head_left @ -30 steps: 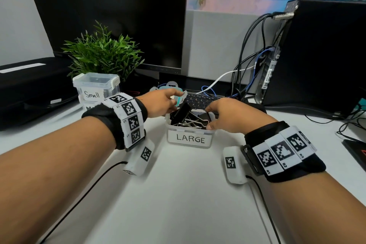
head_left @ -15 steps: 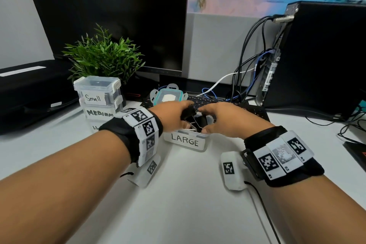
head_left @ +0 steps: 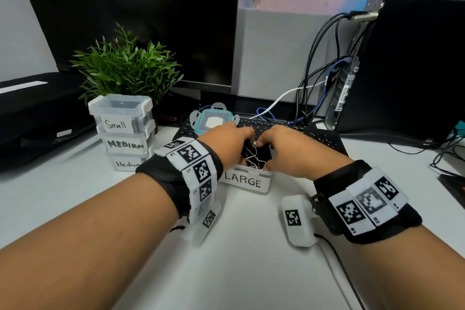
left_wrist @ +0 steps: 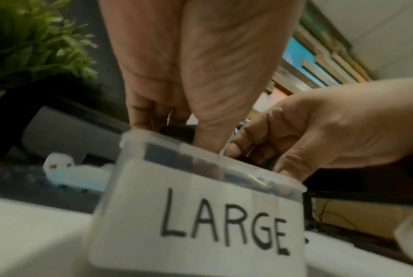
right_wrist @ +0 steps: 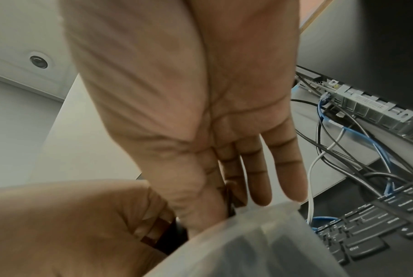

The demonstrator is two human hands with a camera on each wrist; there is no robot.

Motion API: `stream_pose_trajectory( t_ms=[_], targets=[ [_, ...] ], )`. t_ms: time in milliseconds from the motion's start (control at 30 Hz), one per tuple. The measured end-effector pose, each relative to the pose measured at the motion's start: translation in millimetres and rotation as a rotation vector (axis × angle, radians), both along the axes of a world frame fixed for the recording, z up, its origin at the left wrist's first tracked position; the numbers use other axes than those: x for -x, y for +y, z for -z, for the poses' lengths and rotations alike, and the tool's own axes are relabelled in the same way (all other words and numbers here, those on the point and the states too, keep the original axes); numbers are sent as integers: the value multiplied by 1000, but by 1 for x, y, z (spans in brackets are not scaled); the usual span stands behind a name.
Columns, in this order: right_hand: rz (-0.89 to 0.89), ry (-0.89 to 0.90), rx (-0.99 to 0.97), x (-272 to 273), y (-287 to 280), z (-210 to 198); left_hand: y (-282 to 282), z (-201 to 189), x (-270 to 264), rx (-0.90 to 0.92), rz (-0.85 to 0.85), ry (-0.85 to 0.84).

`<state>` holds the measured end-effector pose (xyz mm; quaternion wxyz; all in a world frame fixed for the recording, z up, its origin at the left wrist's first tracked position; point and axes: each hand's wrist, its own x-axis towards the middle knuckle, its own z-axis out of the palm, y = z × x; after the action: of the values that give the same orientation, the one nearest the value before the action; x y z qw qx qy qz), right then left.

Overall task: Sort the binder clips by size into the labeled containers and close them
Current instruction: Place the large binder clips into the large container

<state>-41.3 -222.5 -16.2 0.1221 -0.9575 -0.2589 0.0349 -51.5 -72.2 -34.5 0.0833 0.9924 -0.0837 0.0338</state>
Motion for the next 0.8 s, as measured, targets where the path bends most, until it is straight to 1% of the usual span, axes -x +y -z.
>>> stream_pose_trajectory(
  t_ms=[67, 200, 300, 467, 633, 700, 800],
  targets=[
    [10, -3, -34, -1, -1, 1, 2, -1, 1, -8, 0, -25],
    [8, 9, -79, -2, -3, 1, 7, -1, 3, 63, -3, -52],
    [-3, -30, -108, 0, -4, -2, 7, -4, 5, 82, 13, -92],
    [-2, -117, -235, 2, -9, -8, 6, -12, 10, 157, -4, -20],
    [-41, -180, -338, 4, -11, -14, 8, -27, 18, 77, 16, 4],
    [-60, -181, -400, 5, -11, -17, 9, -32, 21, 76, -3, -16],
    [-90, -163, -483, 8, -10, -19, 7, -39, 25, 60, 26, -40]
  ],
)
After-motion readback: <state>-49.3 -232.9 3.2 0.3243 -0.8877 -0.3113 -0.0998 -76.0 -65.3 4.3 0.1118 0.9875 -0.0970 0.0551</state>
